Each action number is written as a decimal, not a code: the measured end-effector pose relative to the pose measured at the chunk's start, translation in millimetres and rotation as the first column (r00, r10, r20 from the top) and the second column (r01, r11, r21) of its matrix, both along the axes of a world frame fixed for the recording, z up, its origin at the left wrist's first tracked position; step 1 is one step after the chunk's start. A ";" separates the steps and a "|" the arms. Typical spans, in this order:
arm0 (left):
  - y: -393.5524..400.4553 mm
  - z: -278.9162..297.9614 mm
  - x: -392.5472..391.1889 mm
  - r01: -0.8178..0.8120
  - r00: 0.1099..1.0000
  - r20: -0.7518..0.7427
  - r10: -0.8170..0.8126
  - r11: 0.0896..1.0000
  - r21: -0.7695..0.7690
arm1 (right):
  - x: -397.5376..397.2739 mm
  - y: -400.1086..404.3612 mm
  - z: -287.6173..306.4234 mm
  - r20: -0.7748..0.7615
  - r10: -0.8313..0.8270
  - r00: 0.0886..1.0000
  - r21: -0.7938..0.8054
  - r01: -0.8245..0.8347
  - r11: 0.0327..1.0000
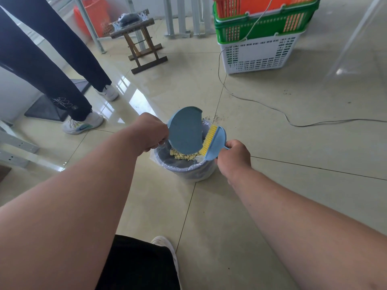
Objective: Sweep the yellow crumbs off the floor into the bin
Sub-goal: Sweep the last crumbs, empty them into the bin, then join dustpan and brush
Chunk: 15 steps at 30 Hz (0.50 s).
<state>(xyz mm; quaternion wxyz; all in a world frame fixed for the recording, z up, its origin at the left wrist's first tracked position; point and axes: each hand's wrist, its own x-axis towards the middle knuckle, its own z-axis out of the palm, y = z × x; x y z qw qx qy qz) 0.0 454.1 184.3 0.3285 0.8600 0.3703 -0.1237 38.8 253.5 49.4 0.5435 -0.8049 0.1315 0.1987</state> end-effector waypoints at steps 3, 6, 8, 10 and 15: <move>2.8 -0.6 1.1 -0.007 0.999 0.051 0.009 0.999 -0.045 | -1.1 -11.0 3.7 -0.054 -0.048 0.997 0.160 0.056 0.986; -2.8 -1.0 2.7 0.028 0.999 0.047 -0.024 0.997 -0.077 | 0.9 -31.8 19.1 -0.037 -0.099 0.994 0.287 0.105 0.952; -10.5 -1.9 6.3 0.020 0.998 0.066 -0.012 0.992 -0.121 | 2.9 -52.1 36.1 -0.024 -0.109 0.994 0.334 0.110 0.936; -25.0 -5.1 13.8 0.025 0.997 0.082 -0.010 0.983 -0.184 | 4.1 -79.1 50.5 0.013 -0.118 0.993 0.323 0.108 0.940; -94.8 -11.9 37.8 0.208 0.976 0.112 -0.184 0.940 -0.271 | 2.4 -156.9 69.2 0.048 -0.218 0.975 0.232 0.202 0.952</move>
